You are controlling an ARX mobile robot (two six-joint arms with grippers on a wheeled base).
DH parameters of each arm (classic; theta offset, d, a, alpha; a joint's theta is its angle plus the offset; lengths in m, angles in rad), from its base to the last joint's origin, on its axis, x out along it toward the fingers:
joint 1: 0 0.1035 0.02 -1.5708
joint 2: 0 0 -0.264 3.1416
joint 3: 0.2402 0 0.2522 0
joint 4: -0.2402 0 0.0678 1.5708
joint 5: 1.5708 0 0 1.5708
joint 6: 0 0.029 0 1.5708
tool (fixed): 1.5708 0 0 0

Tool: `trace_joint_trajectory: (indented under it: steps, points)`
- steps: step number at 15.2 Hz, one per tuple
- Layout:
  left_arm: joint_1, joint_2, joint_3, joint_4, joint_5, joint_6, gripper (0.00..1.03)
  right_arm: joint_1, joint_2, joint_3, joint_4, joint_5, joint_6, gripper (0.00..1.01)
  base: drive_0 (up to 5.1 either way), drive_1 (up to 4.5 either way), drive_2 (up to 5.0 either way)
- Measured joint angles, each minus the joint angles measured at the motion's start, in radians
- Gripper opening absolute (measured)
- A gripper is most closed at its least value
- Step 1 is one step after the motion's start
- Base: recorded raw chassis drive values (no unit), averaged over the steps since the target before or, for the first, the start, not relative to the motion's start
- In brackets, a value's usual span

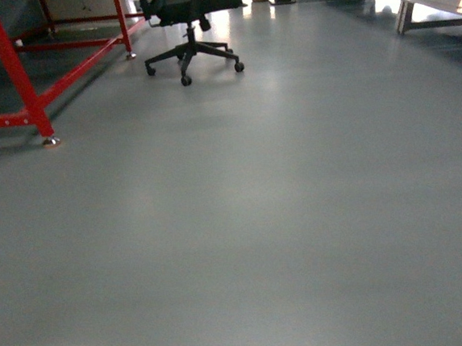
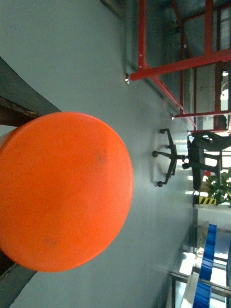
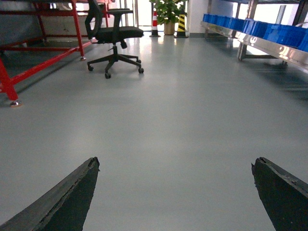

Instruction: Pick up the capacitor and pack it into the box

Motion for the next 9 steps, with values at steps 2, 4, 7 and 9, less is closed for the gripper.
trace_joint_trajectory:
  steps: [2,4,7,9]
  points:
    - [0.0,0.0,0.0,0.0,0.001,0.0,0.45,0.0,0.0,0.0,-0.001,0.0,0.0,0.98,-4.9,2.43,2.4]
    - [0.0,0.0,0.0,0.001,0.0,0.0,0.45,0.0,0.0,0.0,-0.003,0.0,0.0,0.98,-5.0,2.38,2.4]
    - [0.0,0.0,0.0,0.0,0.0,0.0,0.45,0.0,0.0,0.0,0.0,0.0,0.0,0.98,-4.9,2.45,2.5]
    - [0.0,0.0,0.0,0.002,0.0,0.0,0.45,0.0,0.0,0.0,0.001,0.0,0.0,0.98,-5.1,2.26,2.3]
